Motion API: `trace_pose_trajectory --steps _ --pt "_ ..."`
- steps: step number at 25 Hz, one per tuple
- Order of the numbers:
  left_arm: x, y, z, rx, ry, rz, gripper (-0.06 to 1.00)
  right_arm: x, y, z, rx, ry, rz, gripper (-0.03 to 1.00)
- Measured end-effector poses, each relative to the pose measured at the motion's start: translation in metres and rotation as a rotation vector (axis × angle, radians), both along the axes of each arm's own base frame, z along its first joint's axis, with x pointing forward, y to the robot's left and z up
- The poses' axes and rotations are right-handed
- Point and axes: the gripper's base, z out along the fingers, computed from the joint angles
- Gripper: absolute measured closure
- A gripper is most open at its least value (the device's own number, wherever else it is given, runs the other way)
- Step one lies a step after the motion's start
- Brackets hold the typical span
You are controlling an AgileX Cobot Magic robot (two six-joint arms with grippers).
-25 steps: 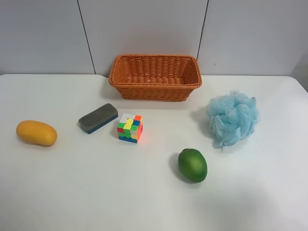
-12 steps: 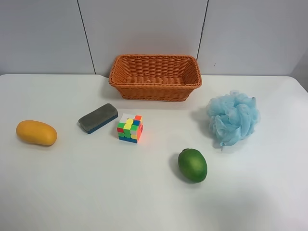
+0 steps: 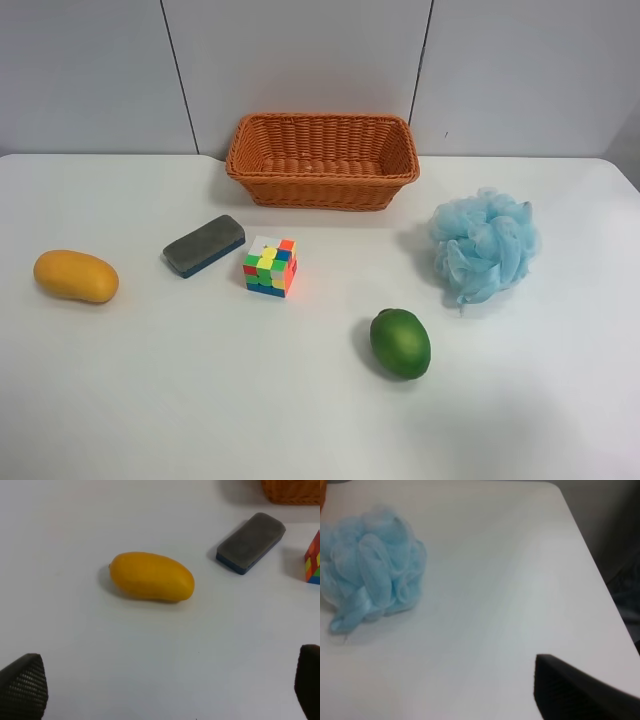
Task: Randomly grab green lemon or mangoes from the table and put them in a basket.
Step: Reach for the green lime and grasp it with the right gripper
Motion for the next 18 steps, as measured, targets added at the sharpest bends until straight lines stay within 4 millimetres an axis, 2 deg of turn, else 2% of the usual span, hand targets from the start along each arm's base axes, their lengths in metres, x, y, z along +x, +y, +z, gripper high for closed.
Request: trace_pose_trajectory --steps 13,15,18 --pt "0.000 0.000 0.000 0.000 0.000 0.000 -0.05 0.000 0.000 0.001 -0.007 -0.004 0.006 -0.02" --pt "0.000 0.000 0.000 0.000 0.000 0.000 -0.05 -0.002 0.000 0.007 -0.007 -0.017 0.008 -0.02" --pt "0.000 0.000 0.000 0.000 0.000 0.000 -0.05 0.004 0.000 0.029 -0.018 -0.006 0.012 -0.02"
